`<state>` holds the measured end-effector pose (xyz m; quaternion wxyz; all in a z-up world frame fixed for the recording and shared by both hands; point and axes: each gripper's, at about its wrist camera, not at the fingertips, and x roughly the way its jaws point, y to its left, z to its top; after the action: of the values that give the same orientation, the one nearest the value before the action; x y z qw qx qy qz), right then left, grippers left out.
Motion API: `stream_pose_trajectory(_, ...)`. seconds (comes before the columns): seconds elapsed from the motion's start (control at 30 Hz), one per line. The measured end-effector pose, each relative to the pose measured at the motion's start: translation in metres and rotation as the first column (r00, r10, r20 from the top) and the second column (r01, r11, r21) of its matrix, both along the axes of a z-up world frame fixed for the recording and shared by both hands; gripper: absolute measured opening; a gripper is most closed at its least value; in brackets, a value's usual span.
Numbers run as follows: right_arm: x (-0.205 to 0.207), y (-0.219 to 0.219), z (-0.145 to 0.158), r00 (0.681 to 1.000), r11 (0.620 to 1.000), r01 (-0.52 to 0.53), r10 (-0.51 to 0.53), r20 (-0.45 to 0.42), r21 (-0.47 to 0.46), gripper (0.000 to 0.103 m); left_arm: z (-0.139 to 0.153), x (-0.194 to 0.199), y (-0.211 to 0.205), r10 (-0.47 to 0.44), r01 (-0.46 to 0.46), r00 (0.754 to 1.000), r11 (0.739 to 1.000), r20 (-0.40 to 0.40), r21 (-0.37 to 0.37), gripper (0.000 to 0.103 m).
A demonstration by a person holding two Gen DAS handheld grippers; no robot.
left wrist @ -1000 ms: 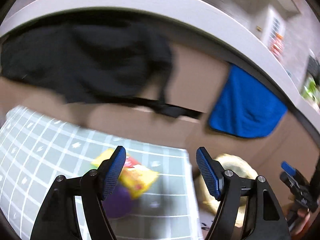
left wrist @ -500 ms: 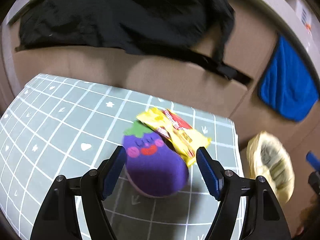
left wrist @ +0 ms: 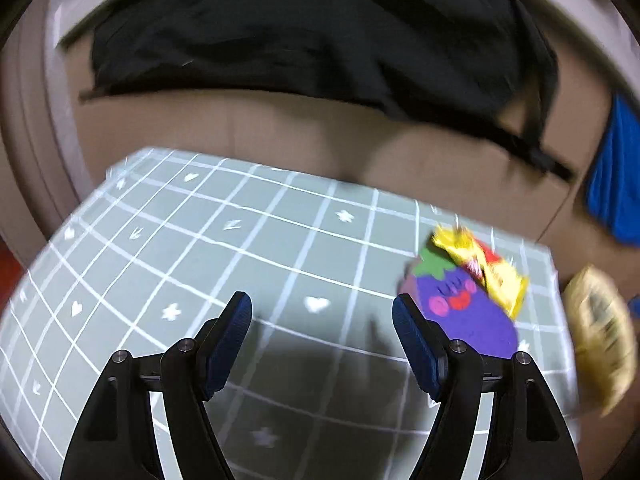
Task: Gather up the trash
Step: 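Grasp the yellow Nabati wafer packet with the right tool and lift it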
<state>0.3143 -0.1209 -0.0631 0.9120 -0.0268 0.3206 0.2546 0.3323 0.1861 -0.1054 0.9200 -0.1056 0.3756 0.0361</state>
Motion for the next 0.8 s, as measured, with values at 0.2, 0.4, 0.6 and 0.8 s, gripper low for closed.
stream_pose_trajectory(0.2,0.056,0.070,-0.019,0.992,0.994,-0.106,0.104,-0.067,-0.031,0.081,0.023,-0.035,0.053,-0.020,0.031,0.998,0.982,0.061,-0.185,0.073)
stream_pose_trajectory(0.4,0.128,0.120,-0.044,0.984,0.993,-0.107,0.097,-0.147,-0.059,0.075,0.028,-0.071,0.082,-0.054,0.075,0.995,0.962,0.084,-0.263,0.073)
stream_pose_trajectory(0.6,0.147,0.140,-0.071,0.955,0.994,-0.105,0.104,-0.279,0.010,0.073,0.017,-0.097,0.116,0.020,-0.001,0.998,0.957,0.063,-0.289,0.073)
stream_pose_trajectory(0.8,0.087,0.166,-0.074,0.929,0.976,-0.218,0.210,-0.306,0.009,0.073,0.008,-0.113,0.133,0.069,-0.049,0.996,0.943,0.049,-0.328,0.073)
